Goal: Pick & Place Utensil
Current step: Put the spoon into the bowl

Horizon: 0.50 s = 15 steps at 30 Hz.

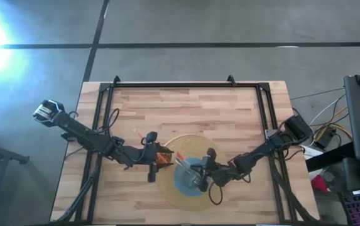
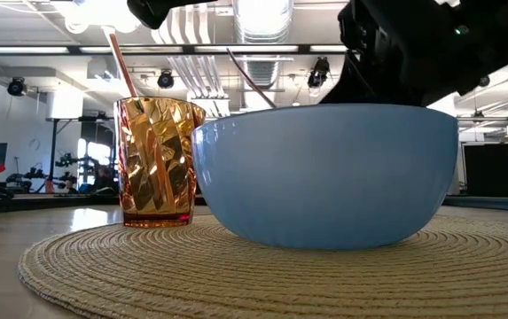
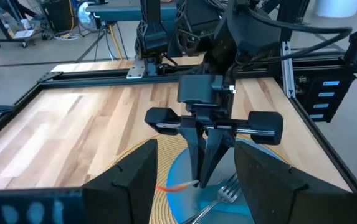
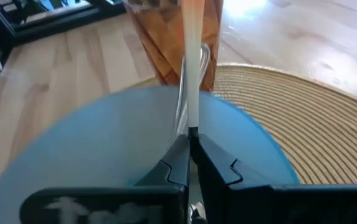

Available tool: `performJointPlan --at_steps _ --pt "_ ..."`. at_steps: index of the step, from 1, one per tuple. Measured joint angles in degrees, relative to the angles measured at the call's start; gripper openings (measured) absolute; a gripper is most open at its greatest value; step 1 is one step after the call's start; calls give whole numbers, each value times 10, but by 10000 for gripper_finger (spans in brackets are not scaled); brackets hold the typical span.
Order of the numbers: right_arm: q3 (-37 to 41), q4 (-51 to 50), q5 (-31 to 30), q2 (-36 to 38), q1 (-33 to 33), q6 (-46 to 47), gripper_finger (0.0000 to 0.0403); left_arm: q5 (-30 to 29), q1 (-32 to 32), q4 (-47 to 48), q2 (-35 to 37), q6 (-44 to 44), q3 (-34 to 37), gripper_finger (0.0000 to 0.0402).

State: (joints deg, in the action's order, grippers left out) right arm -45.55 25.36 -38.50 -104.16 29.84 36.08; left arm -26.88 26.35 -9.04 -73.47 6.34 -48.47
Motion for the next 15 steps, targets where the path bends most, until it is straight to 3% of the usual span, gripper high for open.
performJointPlan --at_steps 15 --pt "-18 -60 1 0 -12 37 13 0 0 0 0 -1 0 204"
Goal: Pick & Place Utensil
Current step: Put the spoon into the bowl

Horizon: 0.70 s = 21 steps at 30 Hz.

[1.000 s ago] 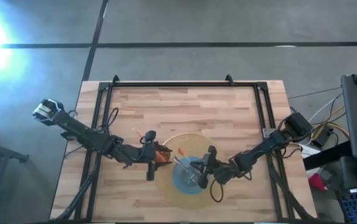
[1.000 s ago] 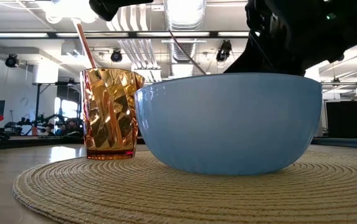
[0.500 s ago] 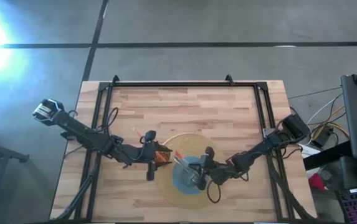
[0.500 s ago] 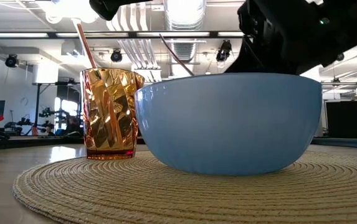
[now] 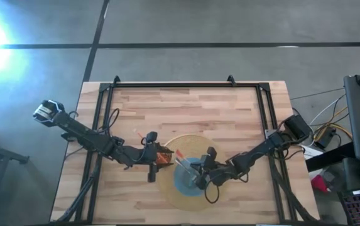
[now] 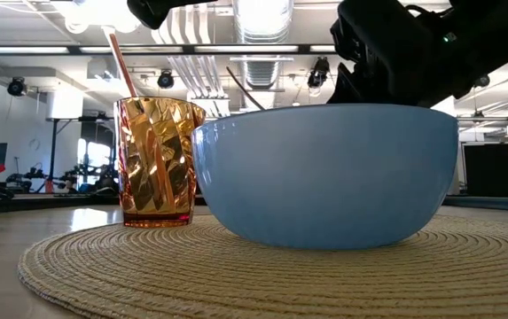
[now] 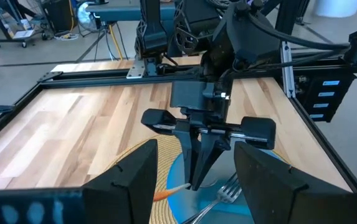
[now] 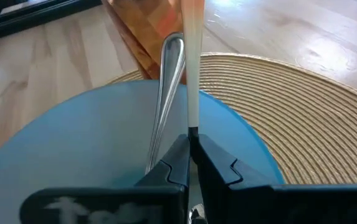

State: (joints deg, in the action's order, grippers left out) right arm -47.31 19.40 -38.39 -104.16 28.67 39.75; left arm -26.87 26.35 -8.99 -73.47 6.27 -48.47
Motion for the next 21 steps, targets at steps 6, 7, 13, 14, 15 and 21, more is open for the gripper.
performJointPlan --at_steps 6,7,13,14,15,21 --pt "-2 0 18 -15 -3 4 13 0 0 0 0 0 0 204" --pt "-7 1 24 -22 -4 4 13 0 0 0 0 1 0 204" --pt "-21 1 30 -32 -5 -7 13 0 0 1 0 1 0 204" --pt "-22 -5 29 -32 -6 -7 13 0 0 1 0 1 0 204" --pt "-26 -13 29 -32 -6 -7 13 0 0 1 0 1 0 204" --pt "-49 -69 29 -32 -6 2 13 0 0 2 0 2 0 204"
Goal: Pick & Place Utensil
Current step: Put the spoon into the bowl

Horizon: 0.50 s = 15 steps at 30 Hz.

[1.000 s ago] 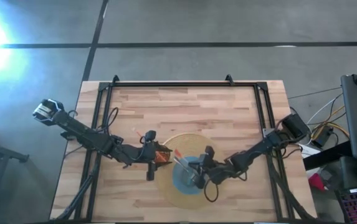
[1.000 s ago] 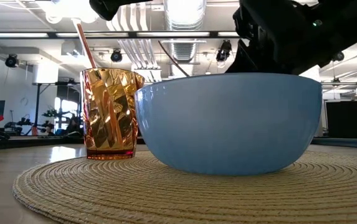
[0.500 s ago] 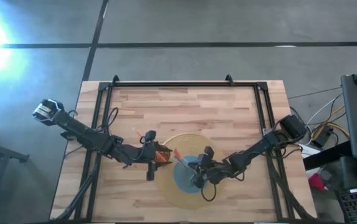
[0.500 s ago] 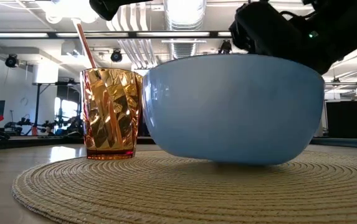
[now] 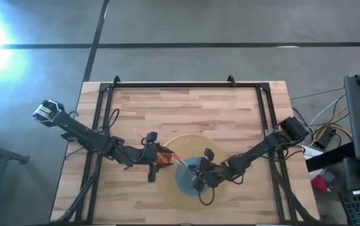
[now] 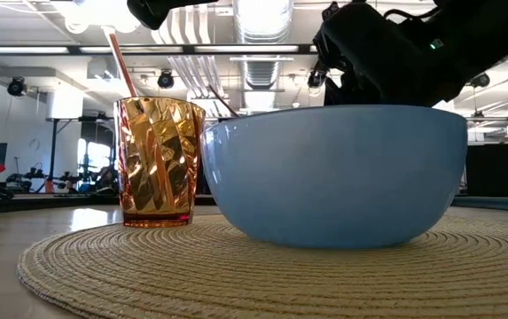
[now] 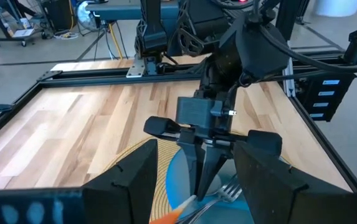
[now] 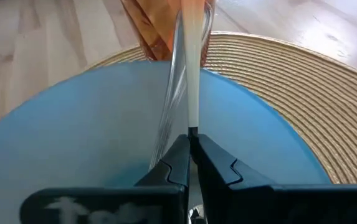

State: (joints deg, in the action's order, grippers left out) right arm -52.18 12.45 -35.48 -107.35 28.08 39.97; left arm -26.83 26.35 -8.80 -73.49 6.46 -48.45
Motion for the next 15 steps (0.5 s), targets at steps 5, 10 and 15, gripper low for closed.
performJointPlan --at_steps 5,10,15 --pt "-17 -31 0 0 0 2 13 0 0 0 0 0 0 204" --pt "-38 -99 0 0 0 33 13 0 0 0 0 0 0 204" --pt "-53 -140 0 0 0 49 14 0 0 0 0 0 0 204"
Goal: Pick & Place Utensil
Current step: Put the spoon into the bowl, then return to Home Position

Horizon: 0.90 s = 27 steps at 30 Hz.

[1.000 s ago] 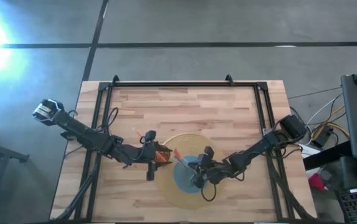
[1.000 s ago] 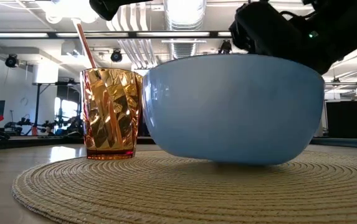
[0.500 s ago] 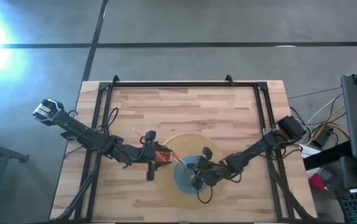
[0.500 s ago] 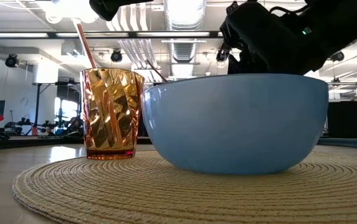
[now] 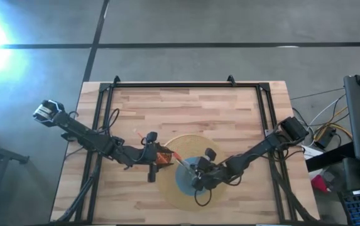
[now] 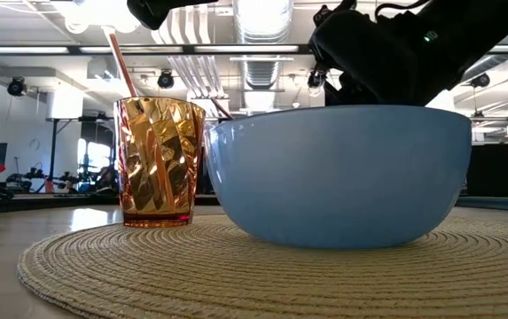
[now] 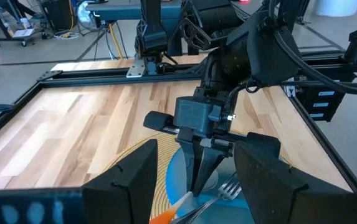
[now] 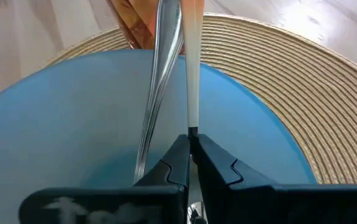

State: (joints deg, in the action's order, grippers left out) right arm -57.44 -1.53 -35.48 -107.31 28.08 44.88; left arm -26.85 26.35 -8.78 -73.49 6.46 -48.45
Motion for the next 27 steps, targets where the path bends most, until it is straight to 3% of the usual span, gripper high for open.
performJointPlan --at_steps 14,27 --pt "-2 0 0 1 0 0 86 0 0 0 0 0 0 204" --pt "-2 0 0 15 0 -18 107 0 0 0 0 0 0 204"
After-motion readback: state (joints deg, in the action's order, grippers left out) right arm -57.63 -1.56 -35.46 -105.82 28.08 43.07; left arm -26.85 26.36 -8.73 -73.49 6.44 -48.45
